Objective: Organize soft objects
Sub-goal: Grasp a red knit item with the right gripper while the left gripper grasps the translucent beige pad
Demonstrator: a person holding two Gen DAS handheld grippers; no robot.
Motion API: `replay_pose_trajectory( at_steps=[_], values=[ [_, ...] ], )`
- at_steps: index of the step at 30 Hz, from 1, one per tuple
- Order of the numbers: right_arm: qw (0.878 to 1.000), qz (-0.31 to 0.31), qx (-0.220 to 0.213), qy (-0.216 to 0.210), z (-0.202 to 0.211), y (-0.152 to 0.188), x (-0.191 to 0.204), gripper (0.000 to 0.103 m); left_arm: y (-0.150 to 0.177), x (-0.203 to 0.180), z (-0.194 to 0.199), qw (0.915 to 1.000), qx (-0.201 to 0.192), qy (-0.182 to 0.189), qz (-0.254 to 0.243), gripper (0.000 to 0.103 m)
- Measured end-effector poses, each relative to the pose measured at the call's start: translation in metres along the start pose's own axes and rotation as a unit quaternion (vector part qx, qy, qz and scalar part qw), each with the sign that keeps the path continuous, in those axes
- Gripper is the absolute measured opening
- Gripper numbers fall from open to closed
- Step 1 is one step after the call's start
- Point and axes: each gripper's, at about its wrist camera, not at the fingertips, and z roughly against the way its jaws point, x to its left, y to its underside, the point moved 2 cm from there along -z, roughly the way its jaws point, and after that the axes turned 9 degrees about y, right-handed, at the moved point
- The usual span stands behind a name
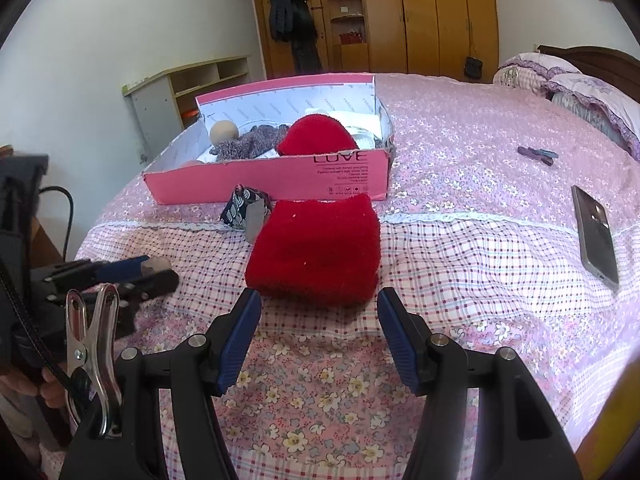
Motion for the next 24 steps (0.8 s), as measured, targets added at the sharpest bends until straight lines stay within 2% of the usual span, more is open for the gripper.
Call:
replay_pose_trajectory(
  at_steps=[7,17,24],
  values=[
    [1.0,-0.014,-0.008,-0.002,-0.005,0.002,-0.006,0.062,0.005,0.0,-0.004,0.9998,-0.017,-0.008,-0.003,0.043],
    [1.0,-0.01,-0.021,-0.003,-0.005,-0.005,-0.004,0.062,0.004,0.003,-0.004,0.9999,-0.016,-0.002,0.005,0.043],
    [1.0,-0.009,-0.004,-0.009,-0.021,-0.018,-0.001,0.062,0.005,0.005,-0.004,0.9997,-0.021,0.004,0.009,0.042]
  ],
)
